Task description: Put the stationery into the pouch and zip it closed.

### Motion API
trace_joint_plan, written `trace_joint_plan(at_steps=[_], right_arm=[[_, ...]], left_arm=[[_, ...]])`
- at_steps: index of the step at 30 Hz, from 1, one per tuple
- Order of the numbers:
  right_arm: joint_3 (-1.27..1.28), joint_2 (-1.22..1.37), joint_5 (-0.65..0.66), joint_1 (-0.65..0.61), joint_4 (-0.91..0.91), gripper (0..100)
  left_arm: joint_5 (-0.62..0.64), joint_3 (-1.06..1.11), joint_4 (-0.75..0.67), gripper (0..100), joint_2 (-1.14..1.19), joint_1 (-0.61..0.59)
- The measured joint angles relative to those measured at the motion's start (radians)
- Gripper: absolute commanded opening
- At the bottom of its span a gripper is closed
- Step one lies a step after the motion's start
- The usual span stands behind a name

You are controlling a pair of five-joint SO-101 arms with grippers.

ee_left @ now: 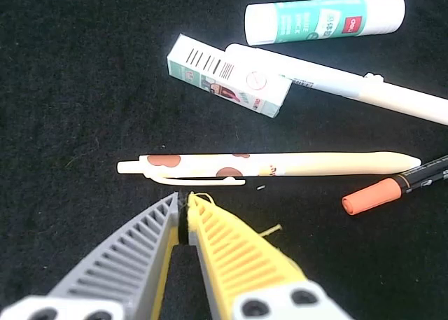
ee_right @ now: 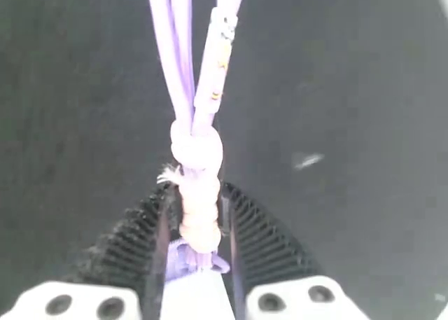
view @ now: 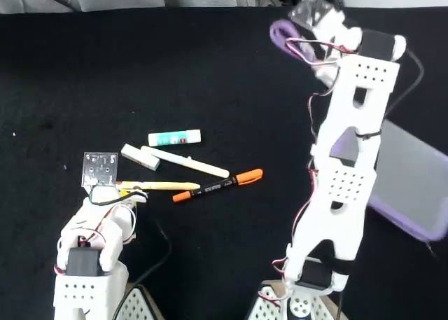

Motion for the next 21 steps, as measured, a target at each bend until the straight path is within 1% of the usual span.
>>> trace_joint_plan(at_steps=[7, 13, 21], right_arm=[[-0.258, 0.000, -0.115, -0.061, 0.000, 1.1], [-0.270, -0.041, -0.203, -0.146, 0.002, 1.1], [-0.270, -0.252, -0.311, -0.299, 0.002, 1.1]], left_arm=[[0.000, 0.000, 0.000, 3, 0.000, 0.000], [0.000, 0.000, 0.000, 3, 0.000, 0.000], [0.000, 0.000, 0.000, 3, 0.000, 0.000]])
